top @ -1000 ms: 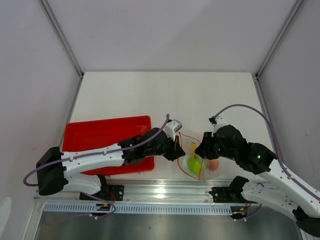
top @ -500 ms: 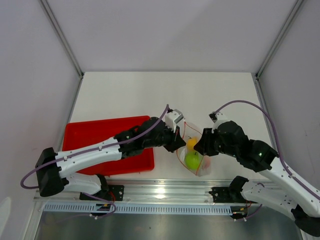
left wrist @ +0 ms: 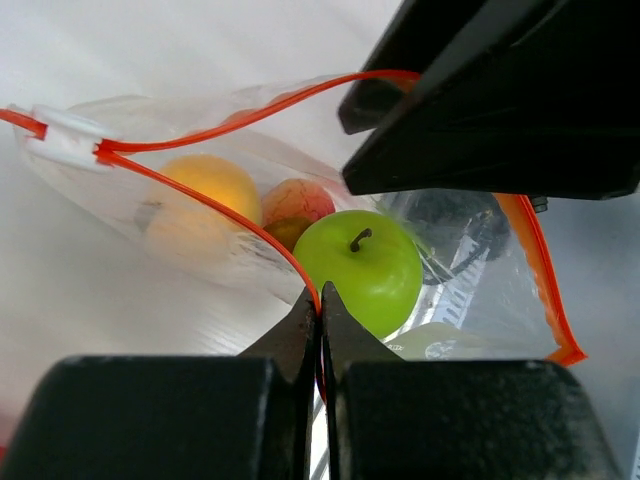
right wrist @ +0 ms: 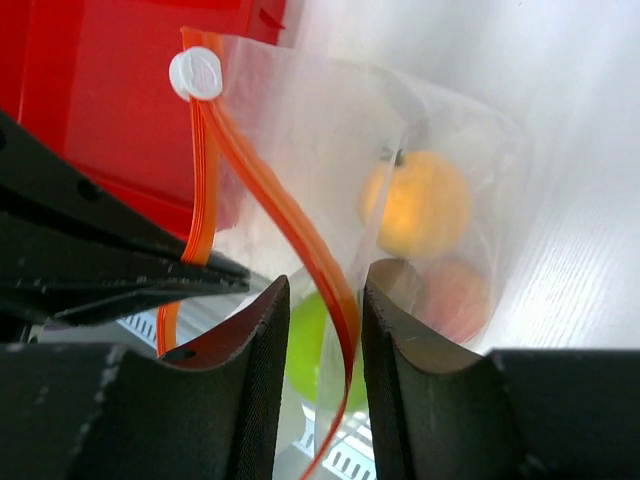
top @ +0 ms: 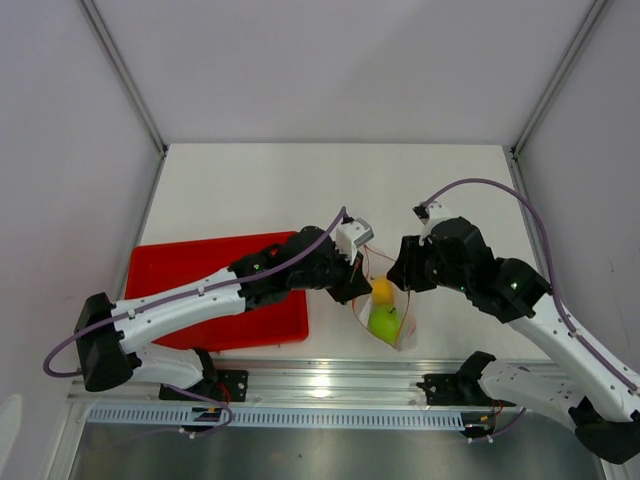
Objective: Place the food in the zip-top bag and seal the zipper
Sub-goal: Adjust the zipper food storage bag at the center of the board.
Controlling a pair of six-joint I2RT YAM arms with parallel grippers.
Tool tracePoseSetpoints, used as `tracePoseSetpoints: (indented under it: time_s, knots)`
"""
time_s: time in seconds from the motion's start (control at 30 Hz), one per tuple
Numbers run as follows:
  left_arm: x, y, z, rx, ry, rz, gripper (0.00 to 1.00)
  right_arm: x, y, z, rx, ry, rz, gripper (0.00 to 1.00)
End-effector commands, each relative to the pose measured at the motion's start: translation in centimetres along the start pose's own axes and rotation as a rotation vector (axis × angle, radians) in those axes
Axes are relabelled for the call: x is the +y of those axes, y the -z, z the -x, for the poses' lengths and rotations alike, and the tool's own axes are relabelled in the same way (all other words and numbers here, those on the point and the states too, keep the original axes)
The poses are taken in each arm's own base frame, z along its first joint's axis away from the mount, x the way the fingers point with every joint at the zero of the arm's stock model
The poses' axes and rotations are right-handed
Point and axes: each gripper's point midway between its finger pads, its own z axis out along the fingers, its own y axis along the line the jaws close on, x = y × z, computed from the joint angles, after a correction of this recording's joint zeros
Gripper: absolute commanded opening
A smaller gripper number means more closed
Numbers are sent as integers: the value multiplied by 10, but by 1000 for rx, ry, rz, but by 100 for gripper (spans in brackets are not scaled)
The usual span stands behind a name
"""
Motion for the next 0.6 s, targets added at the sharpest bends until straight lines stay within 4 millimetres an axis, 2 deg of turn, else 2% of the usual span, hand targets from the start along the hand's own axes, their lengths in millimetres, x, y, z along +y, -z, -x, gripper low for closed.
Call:
tracePoseSetpoints:
  time_s: [0.0,0.17,0.57]
  knots:
    - [-15,6,25,-39,-53,-52,1,1,2,14,3,89,-6,36]
    - [-17,9,29,-40,-67,-58,1,6,-3,13,39,136,29,35]
    - [-18,9,28,-23,-77,-63,1,2,-13,35,14,197,43,34]
